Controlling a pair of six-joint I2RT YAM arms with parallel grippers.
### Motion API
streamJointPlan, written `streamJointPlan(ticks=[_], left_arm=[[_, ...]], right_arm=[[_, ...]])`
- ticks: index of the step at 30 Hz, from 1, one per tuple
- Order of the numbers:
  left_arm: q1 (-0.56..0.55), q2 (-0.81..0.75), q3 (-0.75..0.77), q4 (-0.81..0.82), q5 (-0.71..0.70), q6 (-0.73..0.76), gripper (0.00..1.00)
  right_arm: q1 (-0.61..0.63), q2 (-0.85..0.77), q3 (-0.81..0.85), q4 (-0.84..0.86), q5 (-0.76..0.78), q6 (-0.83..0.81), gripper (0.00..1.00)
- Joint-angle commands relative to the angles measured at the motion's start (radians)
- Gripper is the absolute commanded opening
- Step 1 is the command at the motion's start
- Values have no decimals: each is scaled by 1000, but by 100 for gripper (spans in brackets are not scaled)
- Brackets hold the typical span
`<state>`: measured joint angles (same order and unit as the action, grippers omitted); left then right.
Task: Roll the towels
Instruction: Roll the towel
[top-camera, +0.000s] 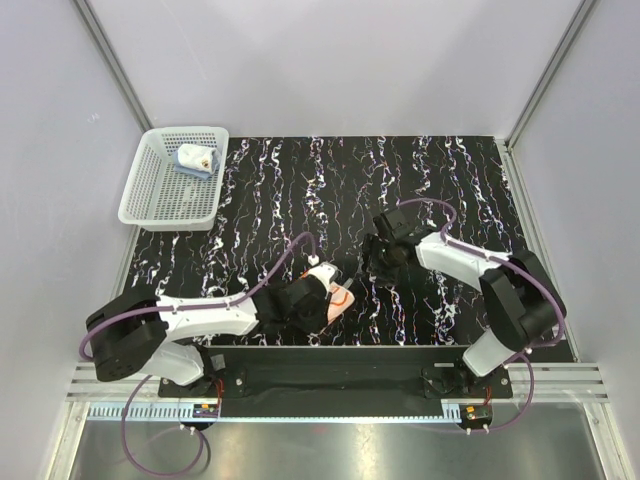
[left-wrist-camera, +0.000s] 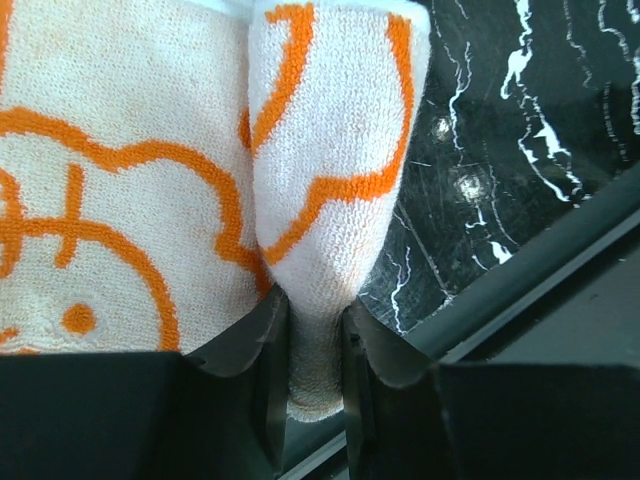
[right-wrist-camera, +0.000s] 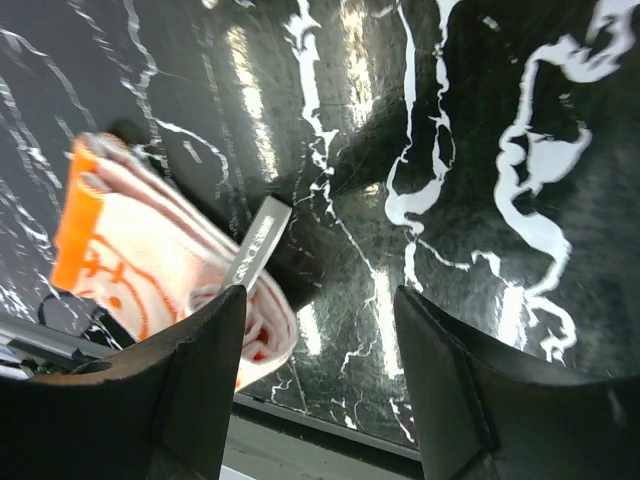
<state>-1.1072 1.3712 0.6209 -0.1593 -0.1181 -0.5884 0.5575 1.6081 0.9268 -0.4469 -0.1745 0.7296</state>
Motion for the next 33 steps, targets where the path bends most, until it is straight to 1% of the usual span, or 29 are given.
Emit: streamJointPlan(ticks=[1, 5, 7, 12, 17, 18, 21, 22, 24, 29, 33], left_arm=[[44, -35, -29, 99, 162, -17, 10], [107, -32, -61, 155, 250, -56, 10], [130, -31, -91, 228, 316, -74, 9], [210, 2, -141, 395, 469, -145, 6], [265, 61, -165, 492, 551, -214, 3], [273, 68, -171, 518, 570, -224, 0], [316, 84, -203, 596, 619, -272, 0], [335, 91, -208, 609, 629, -281, 0], [348, 97, -214, 609, 630, -291, 0], [372, 108, -231, 622, 638, -309, 0], [394, 123, -245, 667, 684, -340, 0]], right_arm=[[-4, -105, 53, -70, 92, -13, 68], [-4, -236, 11, -73, 135, 11, 71], [-4, -278, -29, -56, 132, 25, 72], [-2, -401, -118, 25, 40, 45, 72], [-1, -464, -233, 163, -63, 96, 74], [1, -465, -250, 184, -72, 106, 74], [13, -464, -336, 295, -115, 155, 74], [19, -453, -350, 350, -125, 165, 74], [31, -435, -370, 391, -141, 180, 75], [90, -355, -373, 490, -128, 194, 74], [119, -291, -359, 554, -125, 208, 75]])
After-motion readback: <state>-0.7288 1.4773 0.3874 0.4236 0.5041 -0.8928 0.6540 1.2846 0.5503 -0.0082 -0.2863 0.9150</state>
